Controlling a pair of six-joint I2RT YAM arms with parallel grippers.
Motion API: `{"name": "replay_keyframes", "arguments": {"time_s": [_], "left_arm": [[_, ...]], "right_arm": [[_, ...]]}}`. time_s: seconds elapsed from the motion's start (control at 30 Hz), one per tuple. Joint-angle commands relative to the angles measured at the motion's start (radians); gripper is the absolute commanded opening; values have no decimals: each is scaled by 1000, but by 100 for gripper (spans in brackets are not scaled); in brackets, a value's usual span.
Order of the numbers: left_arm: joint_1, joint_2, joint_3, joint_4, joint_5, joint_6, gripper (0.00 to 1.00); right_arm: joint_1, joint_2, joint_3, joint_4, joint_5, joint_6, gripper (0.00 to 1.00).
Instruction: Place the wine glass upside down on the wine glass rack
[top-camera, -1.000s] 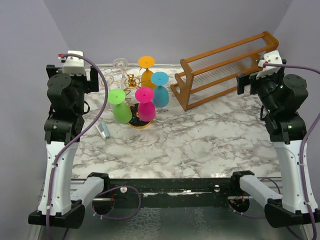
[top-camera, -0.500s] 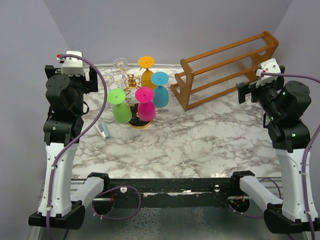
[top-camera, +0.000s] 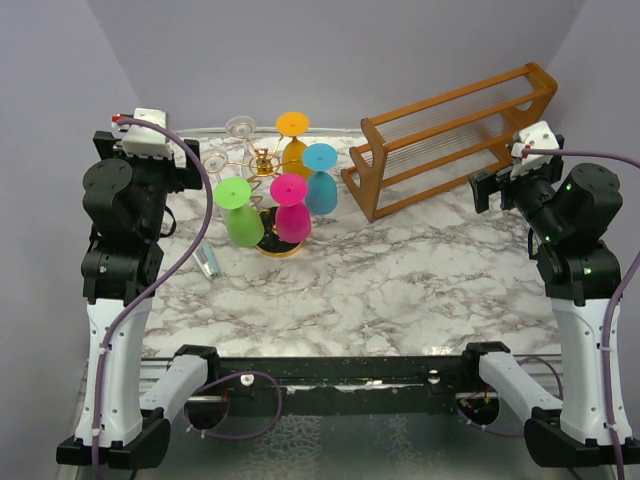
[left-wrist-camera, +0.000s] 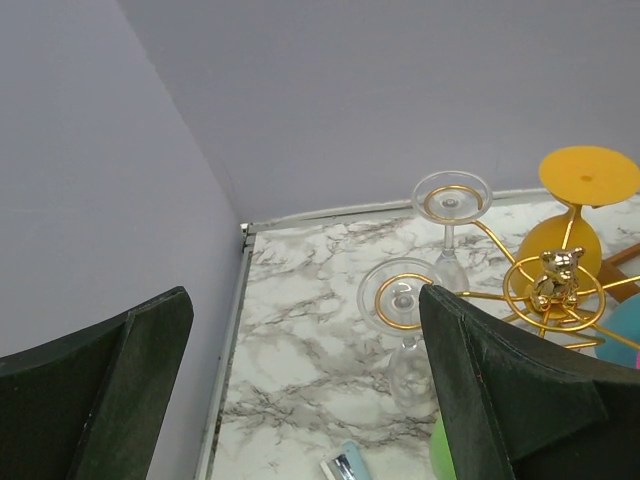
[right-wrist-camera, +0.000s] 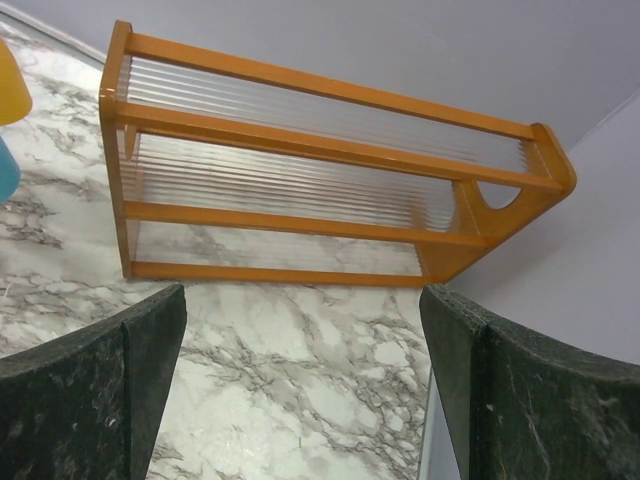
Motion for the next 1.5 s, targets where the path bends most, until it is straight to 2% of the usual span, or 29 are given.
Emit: {"name": "replay_keyframes", "arguments": {"time_s": [0.0,0.1,0.13,0.17,0.2,0.4,1.47], "left_arm": [[6,-8,13,25,42,-12,99],[7,-5,33,25,26,-10,99],[6,-5,37,236,21,-10,99],[7,-6,41,-122,20,-7,99],[6,-8,44,-170,20,-7,99],[6,-5,75,-195,5,-1,99],[7,-7,12,-160,16,-20,99]], "right_arm": [[-19,-3,13,-21,-75,22,100],[-23,1,20,-24,-68,22,100],[-23,3,23,-26,-68,22,100],[-25,4,23,-25,-70,25,99],[-25,4,24,-25,-75,27,100],[-34,6,29,-33,-87,33,100],[-43,-10,-12,-17,-105,45,100]]}}
